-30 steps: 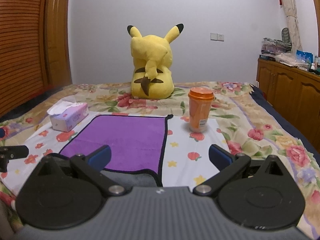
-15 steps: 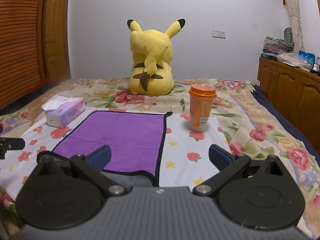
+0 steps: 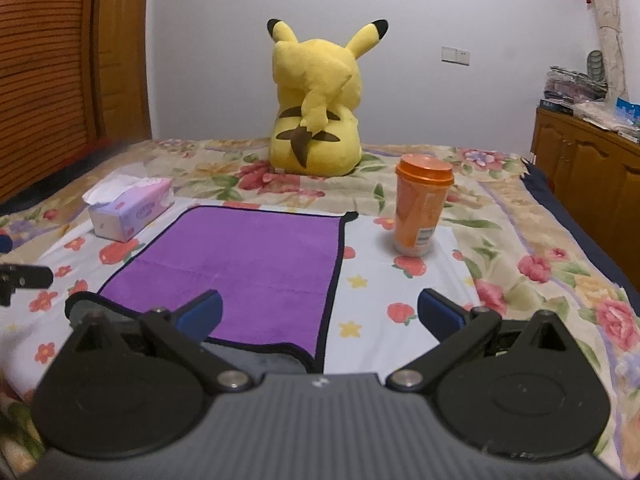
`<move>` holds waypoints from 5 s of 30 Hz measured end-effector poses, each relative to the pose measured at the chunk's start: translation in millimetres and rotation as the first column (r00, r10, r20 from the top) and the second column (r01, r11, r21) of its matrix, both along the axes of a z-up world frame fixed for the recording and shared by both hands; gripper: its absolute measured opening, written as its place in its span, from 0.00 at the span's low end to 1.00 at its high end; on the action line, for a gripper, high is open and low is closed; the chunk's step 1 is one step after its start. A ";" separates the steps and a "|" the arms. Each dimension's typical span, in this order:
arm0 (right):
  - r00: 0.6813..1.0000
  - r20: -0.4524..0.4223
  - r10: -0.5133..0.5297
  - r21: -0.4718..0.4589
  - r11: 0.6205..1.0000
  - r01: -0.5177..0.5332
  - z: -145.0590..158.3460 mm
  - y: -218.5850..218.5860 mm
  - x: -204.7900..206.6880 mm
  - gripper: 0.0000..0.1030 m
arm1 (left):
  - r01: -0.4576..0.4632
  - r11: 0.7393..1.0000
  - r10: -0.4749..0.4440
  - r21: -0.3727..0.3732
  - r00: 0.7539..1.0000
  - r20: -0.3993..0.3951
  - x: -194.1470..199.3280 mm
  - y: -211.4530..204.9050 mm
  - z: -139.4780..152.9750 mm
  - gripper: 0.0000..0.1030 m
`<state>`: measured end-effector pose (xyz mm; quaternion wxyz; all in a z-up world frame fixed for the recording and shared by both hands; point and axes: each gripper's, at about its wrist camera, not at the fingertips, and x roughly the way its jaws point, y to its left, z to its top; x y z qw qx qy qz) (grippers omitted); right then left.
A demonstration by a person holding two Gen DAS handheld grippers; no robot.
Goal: Fold towel
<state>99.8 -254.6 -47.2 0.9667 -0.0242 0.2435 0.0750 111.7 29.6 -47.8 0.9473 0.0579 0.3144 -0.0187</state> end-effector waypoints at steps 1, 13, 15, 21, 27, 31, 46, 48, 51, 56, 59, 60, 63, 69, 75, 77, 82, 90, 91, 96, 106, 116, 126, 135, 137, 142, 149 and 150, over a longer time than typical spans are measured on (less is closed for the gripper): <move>1.000 -0.004 0.002 0.000 1.000 -0.002 -0.8 0.0 2.0 1.00 | 0.002 1.000 -0.002 0.001 1.000 -0.004 2.7 1.3 -0.6 1.00; 0.997 -0.058 0.046 0.002 0.999 -0.046 -11.1 2.4 23.3 1.00 | 0.075 0.996 -0.070 0.044 0.992 -0.102 35.0 12.3 -24.9 0.99; 0.996 -0.068 0.051 -0.002 0.999 -0.051 -13.1 3.5 27.5 1.00 | 0.091 0.995 -0.085 0.045 0.989 -0.117 38.7 13.0 -28.7 0.97; 0.993 -0.102 0.068 -0.010 0.998 -0.069 -19.4 6.5 36.8 1.00 | 0.119 0.993 -0.114 0.016 0.978 -0.176 52.7 19.6 -41.1 0.92; 0.984 -0.149 0.098 -0.009 0.995 -0.100 -28.2 9.9 44.6 0.86 | 0.132 0.991 -0.129 -0.001 0.968 -0.217 61.6 21.5 -51.3 0.81; 0.976 -0.191 0.107 -0.001 0.994 -0.109 -35.2 10.4 50.5 0.85 | 0.146 0.989 -0.142 -0.001 0.960 -0.242 64.6 21.2 -57.8 0.74; 0.939 -0.318 0.130 0.065 0.991 -0.115 -52.7 3.1 60.2 0.84 | 0.159 0.986 -0.169 -0.056 0.945 -0.282 64.2 21.9 -66.2 0.43; 0.932 -0.335 0.137 0.077 0.990 -0.117 -54.6 2.6 60.6 0.83 | 0.165 0.985 -0.175 -0.058 0.943 -0.282 63.2 20.3 -66.2 0.40; 0.923 -0.357 0.145 0.093 0.989 -0.119 -57.7 1.6 61.4 0.79 | 0.173 0.983 -0.181 -0.054 0.942 -0.282 62.6 18.4 -66.8 0.37; 0.915 -0.373 0.156 0.105 0.986 -0.126 -59.2 1.9 61.2 0.73 | 0.174 0.983 -0.183 -0.056 0.942 -0.281 61.9 18.9 -67.0 0.35; 0.912 -0.376 0.165 0.113 0.985 -0.131 -59.1 1.8 61.2 0.67 | 0.175 0.983 -0.184 -0.055 0.942 -0.281 61.9 19.1 -67.0 0.35; 0.911 -0.378 0.167 0.115 0.985 -0.132 -59.3 1.6 61.6 0.62 | 0.176 0.983 -0.184 -0.054 0.942 -0.280 61.8 19.0 -67.1 0.35; 0.908 -0.382 0.174 0.122 0.983 -0.137 -59.5 1.8 61.5 0.53 | 0.176 0.983 -0.185 -0.057 0.942 -0.281 62.2 19.4 -67.1 0.33; 0.909 -0.381 0.169 0.117 0.984 -0.134 -58.9 0.4 61.8 0.36 | 0.176 0.983 -0.185 -0.058 0.942 -0.281 62.2 19.6 -67.0 0.26; 0.906 -0.386 0.173 0.107 0.984 -0.142 -59.9 -0.4 62.3 0.20 | 0.181 0.982 -0.191 -0.061 0.943 -0.273 61.0 18.0 -66.0 0.12; 0.911 -0.378 0.168 0.100 0.985 -0.140 -59.9 -0.2 62.1 0.05 | 0.185 0.981 -0.194 -0.060 0.943 -0.269 60.1 16.9 -65.4 0.10; 0.917 -0.361 0.169 0.090 0.985 -0.147 -59.4 -0.8 61.3 0.04 | 0.190 0.980 -0.199 -0.059 0.949 -0.243 56.6 15.8 -59.7 0.09; 0.932 -0.322 0.165 0.101 0.985 -0.140 -52.5 -3.0 60.4 0.04 | 0.208 0.975 -0.218 -0.076 0.962 -0.162 49.3 10.3 -40.8 0.09; 0.935 -0.314 0.165 0.103 0.985 -0.139 -51.2 -3.4 60.1 0.04 | 0.208 0.975 -0.218 -0.077 0.964 -0.154 48.9 10.1 -39.2 0.09; 0.946 -0.273 0.173 0.124 0.982 -0.144 -44.1 -4.6 59.4 0.04 | 0.196 0.977 -0.205 -0.085 0.972 -0.116 48.5 11.7 -31.4 0.09; 0.959 -0.211 0.190 0.144 0.976 -0.162 -29.7 -5.4 59.4 0.04 | 0.185 0.976 -0.193 -0.119 0.980 -0.057 49.6 14.7 -19.1 0.08; 0.961 -0.182 0.210 0.148 0.972 -0.185 -25.0 -1.3 68.0 0.04 | 0.170 0.976 -0.177 -0.134 0.983 -0.047 58.3 19.2 -19.7 0.08; 0.960 -0.141 0.243 0.151 0.963 -0.222 -17.4 3.4 73.5 0.04 | 0.167 0.976 -0.171 -0.142 0.985 -0.018 64.0 22.0 -14.1 0.08; 0.966 -0.115 0.232 0.139 0.967 -0.216 -15.4 1.5 80.0 0.04 | 0.158 0.979 -0.162 -0.126 0.987 -0.021 75.6 21.4 -18.3 0.08; 0.968 -0.109 0.227 0.139 0.967 -0.211 -15.4 0.0 81.8 0.04 | 0.154 0.980 -0.158 -0.126 0.987 -0.018 78.0 22.0 -18.6 0.08; 0.970 -0.094 0.225 0.136 0.968 -0.211 -14.3 -1.4 84.8 0.04 | 0.141 0.981 -0.143 -0.134 0.990 -0.008 84.4 24.4 -17.3 0.08; 0.973 -0.083 0.216 0.132 0.970 -0.204 -14.8 -4.0 93.4 0.04 | 0.147 0.979 -0.146 -0.140 0.989 0.018 88.3 23.1 -10.4 0.08; 0.973 -0.082 0.215 0.131 0.970 -0.204 -14.8 -3.9 92.8 0.04 | 0.148 0.979 -0.146 -0.141 0.989 0.021 88.7 22.7 -9.5 0.08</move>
